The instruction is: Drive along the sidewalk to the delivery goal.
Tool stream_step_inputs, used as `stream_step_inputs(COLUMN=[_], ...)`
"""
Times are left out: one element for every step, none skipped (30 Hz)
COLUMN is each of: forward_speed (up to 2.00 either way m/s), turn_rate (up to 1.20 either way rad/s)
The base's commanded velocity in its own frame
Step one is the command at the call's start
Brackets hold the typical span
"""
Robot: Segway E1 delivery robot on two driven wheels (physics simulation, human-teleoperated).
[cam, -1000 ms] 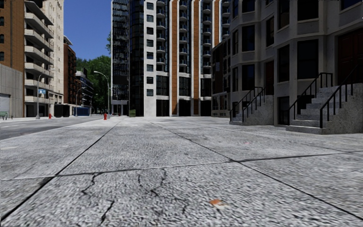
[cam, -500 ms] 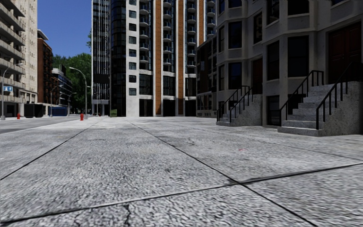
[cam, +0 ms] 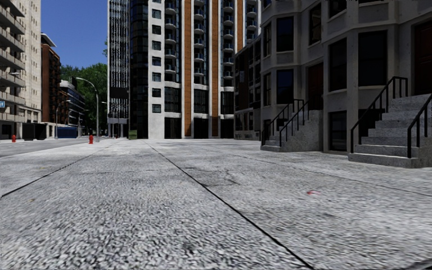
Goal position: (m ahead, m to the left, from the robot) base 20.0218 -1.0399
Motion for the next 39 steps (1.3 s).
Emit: stream_step_inputs(forward_speed=[2.00, 2.00, 2.00, 2.00, 2.00, 2.00, 2.00, 2.00, 2.00, 2.00, 2.00, 2.00, 2.00, 2.00, 2.00, 2.00, 2.00, 2.00, 2.00, 2.00, 2.00, 2.00, 2.00, 2.00, 2.00, 2.00, 2.00, 2.00, 2.00, 2.00, 2.00, 2.00, 2.00, 2.00, 2.00, 2.00, 2.00, 2.00, 2.00], turn_rate=[0.00, 0.00, 0.00, 0.00, 0.00, 0.00, 0.00, 0.00, 0.00, 0.00, 0.00, 0.00, 0.00, 0.00, 0.00, 0.00, 0.00, 0.00, 0.00, 0.00, 0.00, 0.00, 0.00, 0.00, 0.00, 0.00, 0.00, -0.04, -0.17, -0.17, -0.24, -0.26, -0.26, -0.26, -0.26, -0.10, 0.00, 0.00, 0.00])
